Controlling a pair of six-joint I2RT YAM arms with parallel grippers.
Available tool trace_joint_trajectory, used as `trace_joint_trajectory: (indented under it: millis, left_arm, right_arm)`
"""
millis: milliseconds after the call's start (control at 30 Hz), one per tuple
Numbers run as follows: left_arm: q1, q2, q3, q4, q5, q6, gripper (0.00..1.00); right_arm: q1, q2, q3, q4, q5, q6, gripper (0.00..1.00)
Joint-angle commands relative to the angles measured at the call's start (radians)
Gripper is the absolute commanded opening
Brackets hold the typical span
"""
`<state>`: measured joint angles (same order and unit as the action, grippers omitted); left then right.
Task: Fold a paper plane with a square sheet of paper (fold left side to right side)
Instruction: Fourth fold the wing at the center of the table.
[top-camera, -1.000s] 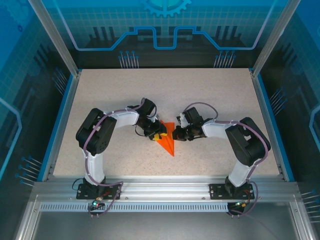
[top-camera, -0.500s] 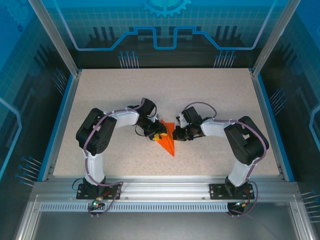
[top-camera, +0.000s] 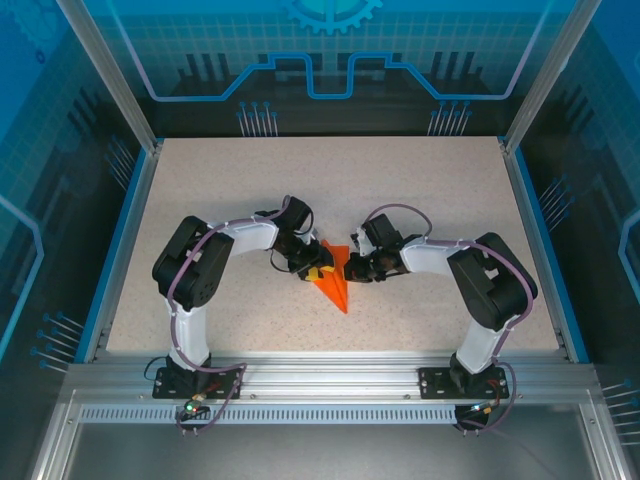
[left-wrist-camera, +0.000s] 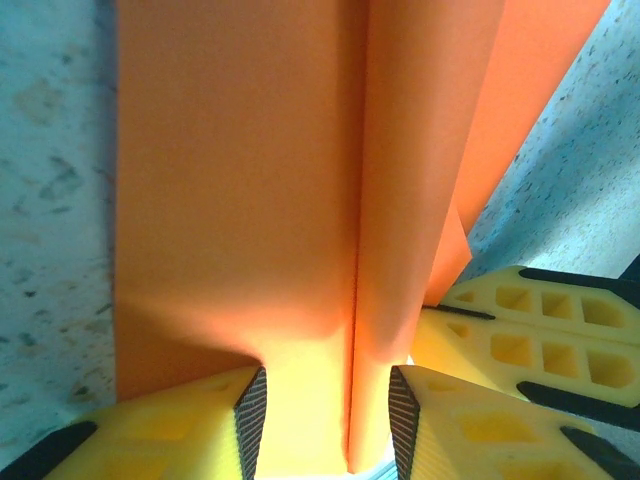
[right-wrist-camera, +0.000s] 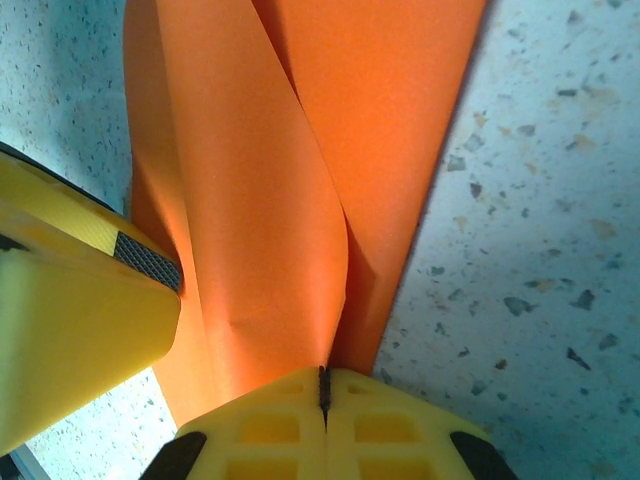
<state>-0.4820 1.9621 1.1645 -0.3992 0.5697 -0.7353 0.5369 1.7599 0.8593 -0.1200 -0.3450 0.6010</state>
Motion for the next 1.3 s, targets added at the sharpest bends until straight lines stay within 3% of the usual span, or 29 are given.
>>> trace_joint_trajectory:
  millis: [0,467,833,1067,1267]
  left_arm:
    - [-0.008,0.037,0.0,-0.047,-0.051,-0.009,0.41]
    - [-0.005,-0.081,0.069,-0.138,-0.109,0.062,0.44]
    - [-0.011,0.015,0.129,-0.04,0.04,0.056,0.1]
    - [-0.016,0.074,0.174,-0.028,0.08,0.068,0.04]
    - [-0.016,0.102,0.193,-0.071,0.046,0.094,0.04]
  right_arm:
    - [0.021,-0.009,0.01,-0.044,0.009,-0.014,0.03]
    - [0.023,0.042,0.043,-0.136,0.066,-0.031,0.03]
    - [0.026,0.048,0.055,-0.159,0.072,-0.041,0.03]
    - [0.028,0.053,0.061,-0.165,0.068,-0.043,0.01]
    - [0.03,0.06,0.065,-0.17,0.069,-0.045,0.01]
